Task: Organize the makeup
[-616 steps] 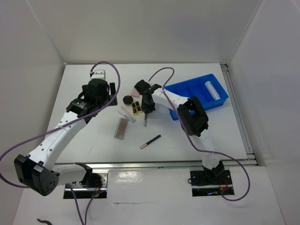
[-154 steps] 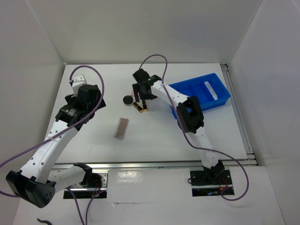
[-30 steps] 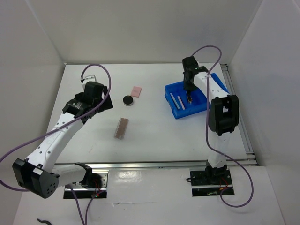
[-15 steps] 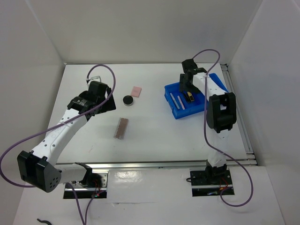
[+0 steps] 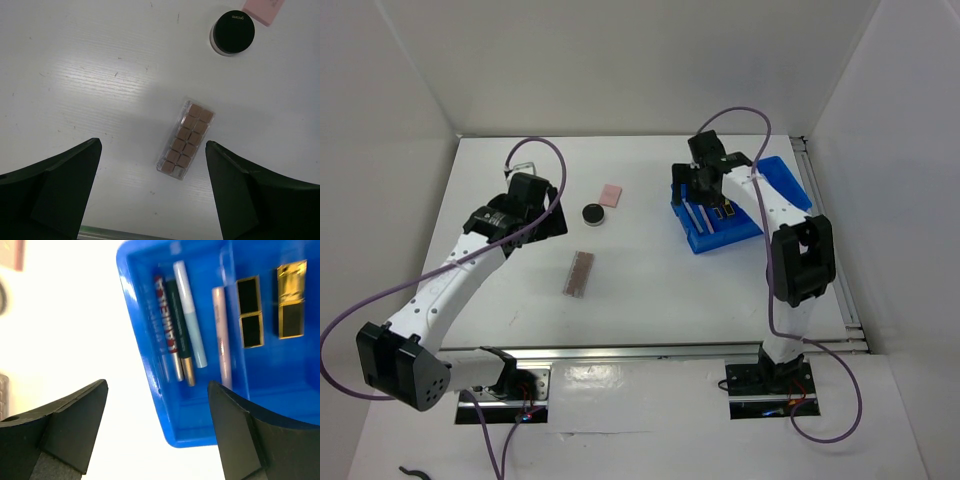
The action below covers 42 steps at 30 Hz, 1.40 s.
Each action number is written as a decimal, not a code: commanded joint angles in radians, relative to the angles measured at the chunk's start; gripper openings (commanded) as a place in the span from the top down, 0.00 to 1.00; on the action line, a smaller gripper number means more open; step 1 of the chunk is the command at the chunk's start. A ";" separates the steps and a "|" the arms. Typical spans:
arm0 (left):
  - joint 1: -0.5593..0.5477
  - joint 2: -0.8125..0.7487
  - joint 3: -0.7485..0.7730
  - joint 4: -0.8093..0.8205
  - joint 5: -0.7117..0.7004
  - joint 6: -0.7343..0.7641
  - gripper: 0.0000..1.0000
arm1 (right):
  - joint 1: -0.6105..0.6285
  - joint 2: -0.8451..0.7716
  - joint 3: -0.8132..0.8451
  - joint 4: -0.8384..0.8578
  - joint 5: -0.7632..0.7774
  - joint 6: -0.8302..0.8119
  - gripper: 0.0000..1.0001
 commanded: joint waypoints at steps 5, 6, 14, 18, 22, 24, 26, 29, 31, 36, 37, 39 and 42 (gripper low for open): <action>0.004 -0.057 0.026 0.007 -0.030 0.020 0.00 | 0.026 0.099 0.007 0.018 -0.075 0.022 0.12; 0.004 -0.066 0.026 0.007 -0.041 0.020 0.00 | 0.035 0.108 0.022 0.009 -0.085 0.022 0.12; 0.004 -0.066 0.026 0.007 -0.050 0.020 0.00 | 0.185 0.195 0.145 -0.018 -0.204 0.055 0.30; 0.004 -0.066 0.026 -0.002 -0.069 0.020 0.00 | 0.251 0.272 0.256 -0.027 -0.195 0.078 0.34; 0.004 -0.066 0.026 0.007 -0.069 0.029 0.00 | 0.297 0.345 0.366 -0.047 -0.229 0.103 0.34; 0.004 -0.066 0.026 0.007 -0.069 0.029 0.00 | 0.325 0.379 0.405 -0.056 -0.229 0.112 0.34; 0.004 -0.066 0.026 0.007 -0.069 0.029 0.00 | 0.339 0.389 0.452 -0.065 -0.247 0.112 0.34; 0.004 -0.044 0.037 0.026 -0.069 0.029 0.00 | 0.348 0.404 0.496 -0.097 -0.168 0.121 0.31; 0.004 -0.028 0.047 0.038 -0.055 0.043 0.02 | 0.339 0.346 0.496 -0.106 -0.125 0.121 0.29; 0.004 0.080 0.156 0.037 0.048 0.034 0.03 | 0.271 0.200 0.460 -0.106 0.013 0.121 0.27; 0.004 0.157 0.184 0.020 0.063 0.033 0.03 | 0.258 0.148 0.424 -0.097 0.023 0.121 0.27; 0.004 0.244 0.276 -0.032 0.098 0.043 0.03 | 0.230 0.102 0.387 -0.083 0.034 0.121 0.27; 0.004 0.413 0.382 -0.094 0.111 0.067 0.00 | 0.185 0.037 0.329 -0.074 0.034 0.121 0.25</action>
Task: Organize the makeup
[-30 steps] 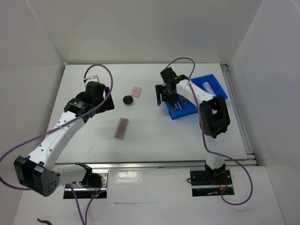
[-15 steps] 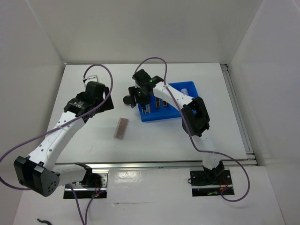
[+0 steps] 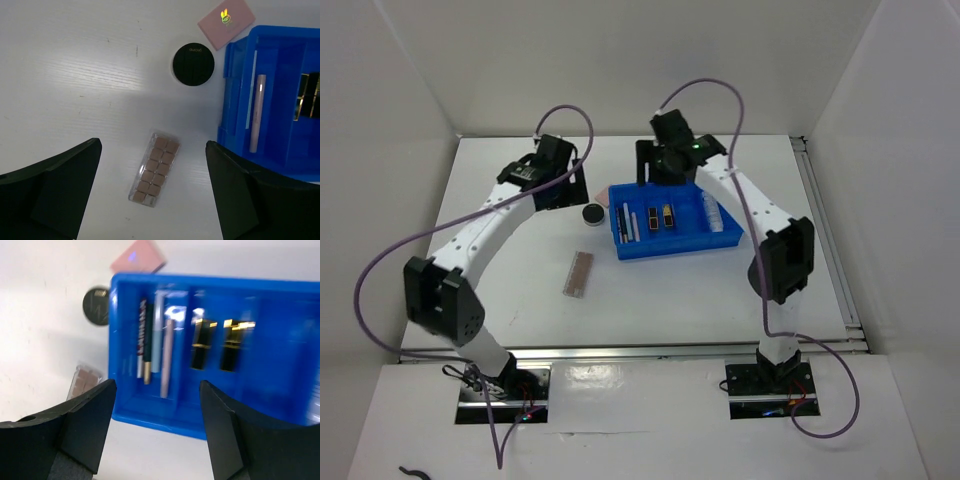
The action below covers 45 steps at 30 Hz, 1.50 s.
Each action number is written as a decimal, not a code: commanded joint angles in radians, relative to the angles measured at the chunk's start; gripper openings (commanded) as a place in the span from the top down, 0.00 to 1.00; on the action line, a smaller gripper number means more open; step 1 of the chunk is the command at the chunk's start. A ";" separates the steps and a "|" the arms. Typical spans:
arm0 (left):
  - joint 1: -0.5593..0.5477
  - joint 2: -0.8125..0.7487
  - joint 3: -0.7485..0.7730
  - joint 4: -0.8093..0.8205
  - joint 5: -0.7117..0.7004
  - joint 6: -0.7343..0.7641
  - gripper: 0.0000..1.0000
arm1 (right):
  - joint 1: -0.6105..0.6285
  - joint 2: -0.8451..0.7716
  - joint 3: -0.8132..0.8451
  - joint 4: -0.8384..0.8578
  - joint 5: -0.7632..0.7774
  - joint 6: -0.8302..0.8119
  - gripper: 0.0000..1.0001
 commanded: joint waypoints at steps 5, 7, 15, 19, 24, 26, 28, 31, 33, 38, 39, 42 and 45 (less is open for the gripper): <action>-0.053 0.154 -0.038 -0.111 0.019 0.047 0.00 | -0.064 -0.182 -0.132 0.012 0.066 0.010 0.20; -0.063 0.096 -0.130 -0.079 0.031 0.047 0.00 | -0.082 -0.192 -0.160 0.012 0.066 0.010 0.19; -0.096 -0.001 -0.449 0.102 0.128 0.017 0.00 | -0.121 -0.264 -0.212 0.012 0.077 -0.020 0.18; -0.105 0.040 -0.460 0.176 0.163 0.036 0.01 | -0.130 -0.282 -0.232 0.012 0.077 -0.020 0.18; -0.105 0.106 -0.450 0.206 0.163 0.036 0.04 | -0.130 -0.319 -0.273 0.012 0.077 -0.011 0.18; -0.105 0.151 -0.433 0.206 0.163 0.045 0.06 | -0.130 -0.328 -0.287 0.012 0.077 -0.011 0.18; -0.105 0.177 -0.422 0.215 0.163 0.034 0.10 | -0.130 -0.339 -0.312 0.012 0.077 -0.011 0.18; -0.114 0.197 -0.422 0.216 0.153 0.010 0.15 | -0.130 -0.360 -0.342 0.022 0.077 -0.011 0.18; -0.114 0.197 -0.422 0.216 0.133 -0.001 0.23 | -0.130 -0.360 -0.353 0.022 0.077 -0.011 0.18; -0.114 0.171 -0.387 0.135 0.059 -0.048 0.52 | -0.150 -0.370 -0.362 0.022 0.088 -0.020 0.18; -0.114 0.157 -0.371 0.111 0.059 -0.048 0.55 | -0.150 -0.370 -0.362 0.012 0.088 -0.020 0.18; -0.114 0.083 -0.298 0.026 0.028 -0.070 0.71 | -0.171 -0.370 -0.362 0.003 0.117 -0.030 0.18; -0.114 0.005 -0.226 -0.051 0.059 -0.061 0.87 | -0.182 -0.416 -0.411 0.012 0.117 -0.030 0.18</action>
